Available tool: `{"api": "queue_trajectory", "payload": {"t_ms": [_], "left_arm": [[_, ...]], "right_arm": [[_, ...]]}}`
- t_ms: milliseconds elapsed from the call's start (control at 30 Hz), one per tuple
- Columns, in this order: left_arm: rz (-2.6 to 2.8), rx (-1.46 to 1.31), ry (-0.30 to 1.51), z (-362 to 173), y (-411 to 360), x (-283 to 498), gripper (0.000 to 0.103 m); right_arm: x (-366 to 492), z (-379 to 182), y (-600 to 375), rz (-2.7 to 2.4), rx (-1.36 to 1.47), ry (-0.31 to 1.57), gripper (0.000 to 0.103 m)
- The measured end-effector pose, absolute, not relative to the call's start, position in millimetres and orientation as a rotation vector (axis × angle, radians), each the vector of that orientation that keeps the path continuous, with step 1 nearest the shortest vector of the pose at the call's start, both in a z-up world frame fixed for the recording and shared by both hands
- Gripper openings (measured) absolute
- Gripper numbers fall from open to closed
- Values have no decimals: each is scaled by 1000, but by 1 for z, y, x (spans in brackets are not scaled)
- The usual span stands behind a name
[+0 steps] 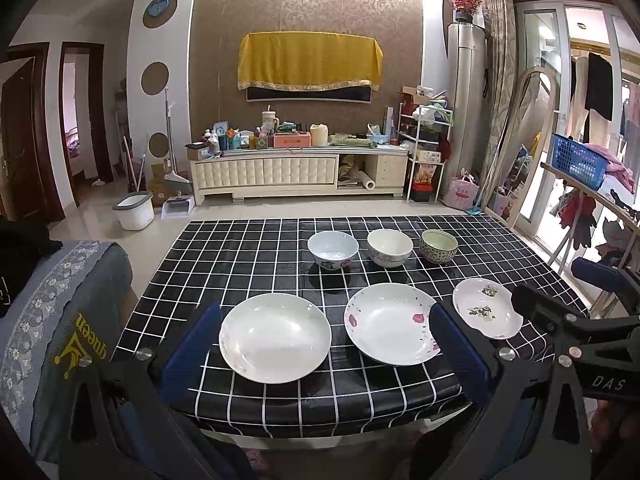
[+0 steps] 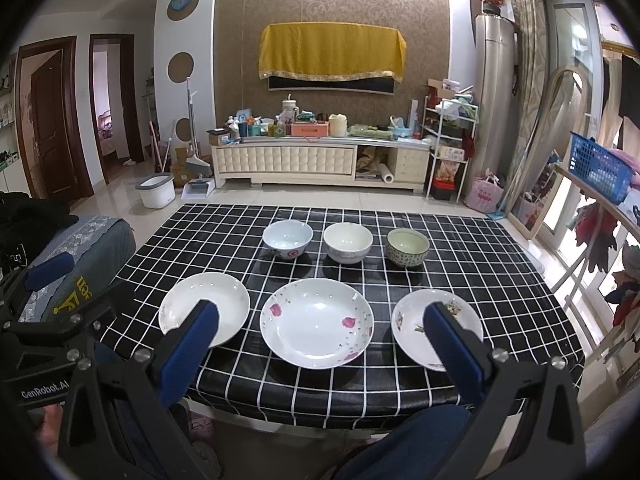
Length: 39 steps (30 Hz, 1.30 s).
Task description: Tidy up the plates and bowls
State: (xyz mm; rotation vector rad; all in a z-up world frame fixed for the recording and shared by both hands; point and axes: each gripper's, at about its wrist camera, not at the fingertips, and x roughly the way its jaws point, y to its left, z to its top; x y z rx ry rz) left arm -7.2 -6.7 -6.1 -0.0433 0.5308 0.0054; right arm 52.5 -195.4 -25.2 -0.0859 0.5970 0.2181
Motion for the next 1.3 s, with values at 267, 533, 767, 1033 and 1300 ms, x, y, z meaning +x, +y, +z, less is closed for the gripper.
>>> {"api": "queue_trajectory", "payload": {"t_ms": [267, 533, 767, 1033, 1300], "left_arm": [[1, -38, 526, -4, -8, -8, 103], [-2, -44, 529, 5, 1, 9, 103], [8, -49, 553, 11, 24, 40, 103], [29, -82, 629, 0, 68, 83, 103], [60, -123, 756, -39, 114, 116, 103]], "right_arm": [[55, -24, -195, 224, -80, 598, 103], [75, -13, -184, 251, -93, 592, 103], [109, -14, -163, 310, -77, 637, 103], [162, -35, -119, 344, -113, 757, 103], [194, -79, -70, 401, -169, 845, 103]]}}
